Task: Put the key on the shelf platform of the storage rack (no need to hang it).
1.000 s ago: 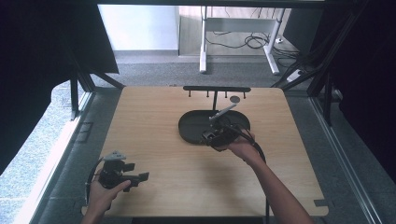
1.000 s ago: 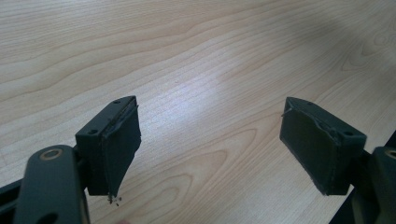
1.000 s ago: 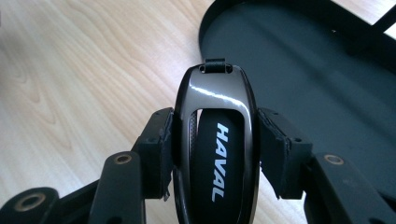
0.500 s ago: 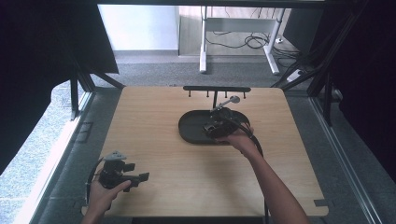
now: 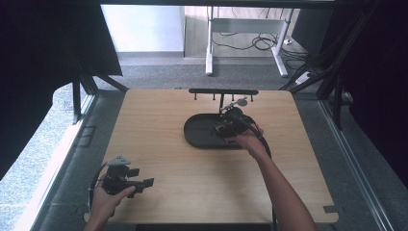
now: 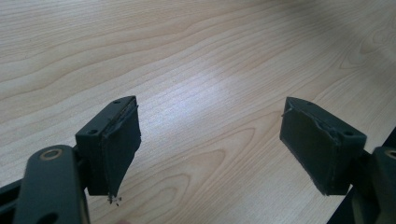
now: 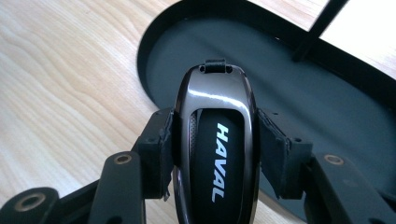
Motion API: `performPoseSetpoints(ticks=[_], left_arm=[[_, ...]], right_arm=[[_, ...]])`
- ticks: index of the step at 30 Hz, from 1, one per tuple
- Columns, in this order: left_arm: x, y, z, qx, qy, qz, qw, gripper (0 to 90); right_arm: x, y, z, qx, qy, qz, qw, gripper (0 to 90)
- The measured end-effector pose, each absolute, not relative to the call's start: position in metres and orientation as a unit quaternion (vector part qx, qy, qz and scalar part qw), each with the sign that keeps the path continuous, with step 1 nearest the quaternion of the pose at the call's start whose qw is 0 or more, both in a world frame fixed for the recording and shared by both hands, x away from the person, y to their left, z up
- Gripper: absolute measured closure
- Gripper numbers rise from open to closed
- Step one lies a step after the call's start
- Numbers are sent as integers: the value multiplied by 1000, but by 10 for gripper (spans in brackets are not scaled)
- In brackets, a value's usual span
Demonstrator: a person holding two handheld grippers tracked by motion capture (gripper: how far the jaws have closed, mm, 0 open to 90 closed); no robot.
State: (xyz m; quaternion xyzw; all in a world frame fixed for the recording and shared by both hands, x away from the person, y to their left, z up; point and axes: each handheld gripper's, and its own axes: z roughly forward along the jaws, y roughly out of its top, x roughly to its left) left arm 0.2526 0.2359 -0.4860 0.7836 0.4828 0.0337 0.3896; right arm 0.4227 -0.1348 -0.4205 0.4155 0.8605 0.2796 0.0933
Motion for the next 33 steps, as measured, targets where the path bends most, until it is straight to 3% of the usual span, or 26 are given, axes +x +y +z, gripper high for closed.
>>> performPoseSetpoints(ticks=[33], left_arm=[[253, 238, -485, 781, 484, 34, 392, 205]], right_arm=[[458, -135, -423, 456, 843, 263, 112, 490]])
